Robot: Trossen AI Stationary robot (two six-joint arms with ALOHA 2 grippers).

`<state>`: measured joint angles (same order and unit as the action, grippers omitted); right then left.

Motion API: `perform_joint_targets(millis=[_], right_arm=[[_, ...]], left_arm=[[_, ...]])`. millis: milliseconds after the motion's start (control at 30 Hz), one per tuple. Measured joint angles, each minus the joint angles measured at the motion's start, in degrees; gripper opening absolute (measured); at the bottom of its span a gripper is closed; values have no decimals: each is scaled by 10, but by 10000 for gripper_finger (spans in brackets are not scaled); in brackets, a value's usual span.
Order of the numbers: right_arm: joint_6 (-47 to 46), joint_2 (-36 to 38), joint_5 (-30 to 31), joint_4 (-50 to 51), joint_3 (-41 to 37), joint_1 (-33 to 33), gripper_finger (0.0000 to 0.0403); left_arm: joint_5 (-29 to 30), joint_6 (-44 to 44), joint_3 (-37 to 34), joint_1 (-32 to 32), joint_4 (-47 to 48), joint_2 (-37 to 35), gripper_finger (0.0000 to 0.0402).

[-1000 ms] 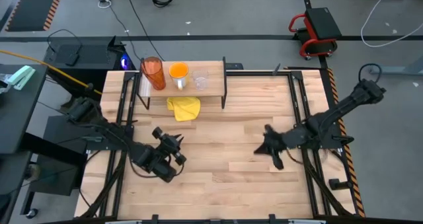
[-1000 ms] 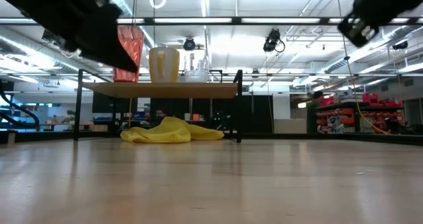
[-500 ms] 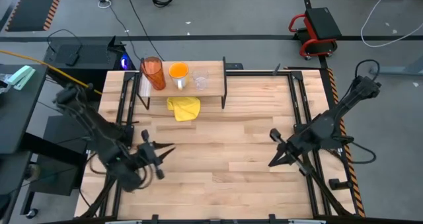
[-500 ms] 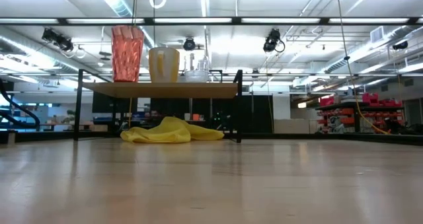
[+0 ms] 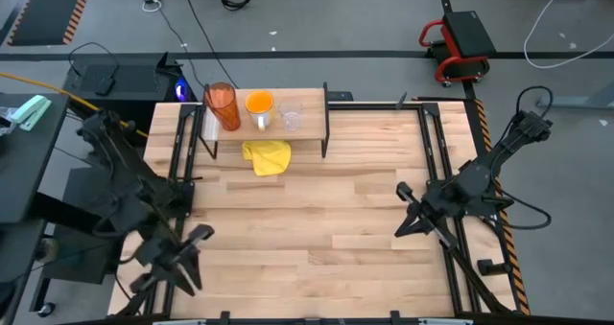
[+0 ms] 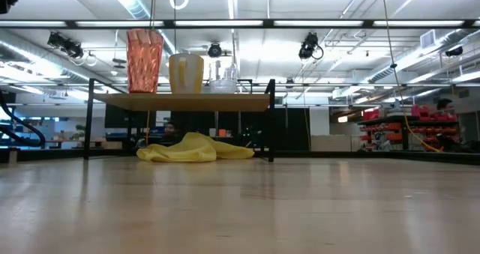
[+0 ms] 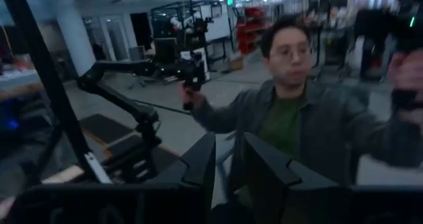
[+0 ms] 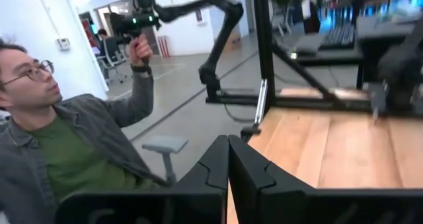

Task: Stack small to large cups/mugs on shelf
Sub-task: Return to Home Position

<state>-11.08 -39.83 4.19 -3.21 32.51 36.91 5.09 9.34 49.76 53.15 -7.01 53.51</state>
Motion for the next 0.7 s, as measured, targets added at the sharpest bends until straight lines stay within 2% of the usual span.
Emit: perform_joint_targets(millis=[200, 333, 500, 633, 700], right_arm=[[-55, -2, 0, 23, 0, 0, 12], [-66, -2, 0, 20, 0, 0, 12], [-22, 12, -56, -3, 0, 0, 12], [11, 54, -107, -17, 0, 0, 12], [18, 82, -111, -14, 0, 0, 12]], left_arm=[[-2, -83, 0, 3, 11, -19, 79], [-2, -134, 0, 3, 63, -36, 76], [-16, -103, -15, 10, 98, -71, 82], [-28, -89, -62, 10, 88, -130, 86], [-28, -87, -96, 10, 66, -168, 87]])
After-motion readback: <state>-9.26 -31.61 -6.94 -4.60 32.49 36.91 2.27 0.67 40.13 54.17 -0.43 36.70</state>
